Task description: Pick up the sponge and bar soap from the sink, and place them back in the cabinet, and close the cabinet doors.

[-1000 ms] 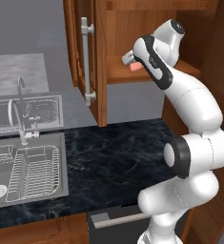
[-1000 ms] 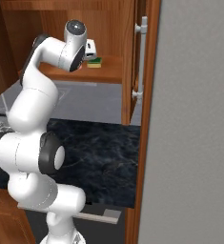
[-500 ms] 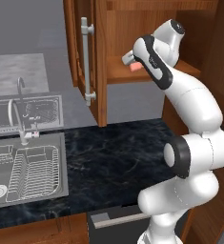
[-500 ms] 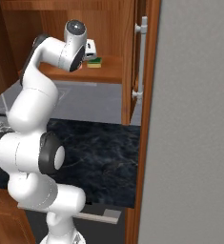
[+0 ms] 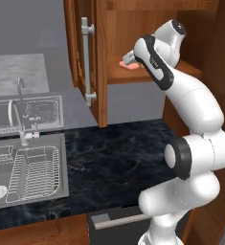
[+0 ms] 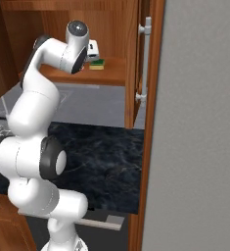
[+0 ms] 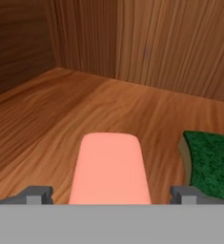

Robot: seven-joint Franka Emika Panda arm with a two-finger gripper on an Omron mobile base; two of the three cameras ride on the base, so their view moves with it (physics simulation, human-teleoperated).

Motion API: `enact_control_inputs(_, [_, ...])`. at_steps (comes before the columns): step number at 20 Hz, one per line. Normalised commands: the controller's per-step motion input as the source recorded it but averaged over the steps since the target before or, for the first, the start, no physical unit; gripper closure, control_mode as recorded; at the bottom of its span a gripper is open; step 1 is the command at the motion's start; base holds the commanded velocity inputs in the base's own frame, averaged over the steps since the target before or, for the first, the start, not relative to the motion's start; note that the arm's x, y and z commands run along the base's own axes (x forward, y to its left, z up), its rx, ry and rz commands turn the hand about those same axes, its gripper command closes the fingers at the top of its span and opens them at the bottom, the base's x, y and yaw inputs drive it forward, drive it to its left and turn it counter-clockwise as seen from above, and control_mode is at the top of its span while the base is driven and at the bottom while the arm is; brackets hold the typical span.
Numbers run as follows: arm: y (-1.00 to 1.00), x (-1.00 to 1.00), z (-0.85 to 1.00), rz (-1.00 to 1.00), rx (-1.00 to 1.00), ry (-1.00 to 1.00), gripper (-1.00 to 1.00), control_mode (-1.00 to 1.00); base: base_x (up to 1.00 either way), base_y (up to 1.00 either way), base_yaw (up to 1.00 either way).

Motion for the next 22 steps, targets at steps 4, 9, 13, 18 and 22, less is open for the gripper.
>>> enact_control_inputs(4, [0.0, -0.03, 0.0, 0.0, 0.0, -0.08, -1.0, -1.0, 0.0, 0.0, 0.0])
enact_control_inputs(9, [0.0, -0.19, 0.0, 0.0, 0.0, -0.11, -1.0, -1.0, 0.0, 0.0, 0.0])
enact_control_inputs(13, [0.0, -0.32, 0.0, 0.0, 0.0, -0.1, -1.0, -1.0, 0.0, 0.0, 0.0])
enact_control_inputs(18, [0.0, -0.64, 0.0, 0.0, 0.0, -0.07, -1.0, -1.0, 0.0, 0.0, 0.0])
enact_control_inputs(22, [0.0, -0.7, 0.08, 0.0, 0.0, -0.03, -1.0, -1.0, 0.0, 0.0, 0.0])
